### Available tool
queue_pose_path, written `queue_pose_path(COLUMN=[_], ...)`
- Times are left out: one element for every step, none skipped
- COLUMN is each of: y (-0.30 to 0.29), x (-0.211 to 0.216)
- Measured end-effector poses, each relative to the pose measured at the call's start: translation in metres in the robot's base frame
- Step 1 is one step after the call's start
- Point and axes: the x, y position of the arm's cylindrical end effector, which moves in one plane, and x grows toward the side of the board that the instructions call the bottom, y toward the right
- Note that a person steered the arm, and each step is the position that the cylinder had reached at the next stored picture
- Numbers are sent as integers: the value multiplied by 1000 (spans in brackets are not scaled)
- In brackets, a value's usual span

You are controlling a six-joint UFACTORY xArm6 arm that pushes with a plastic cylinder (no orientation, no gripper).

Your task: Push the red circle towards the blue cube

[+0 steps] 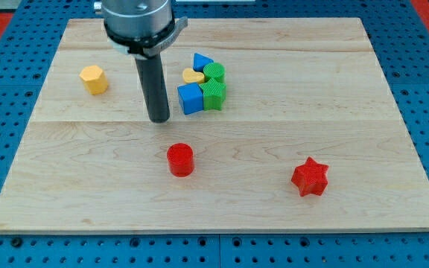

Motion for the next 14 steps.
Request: queue_pose_path(y=[43,73,80,43,-4,-18,-26,-27,-27,-33,-53,-53,-44,-25], x=[13,37,82,92,82,74,68,49,31,21,20,10,-7,-22])
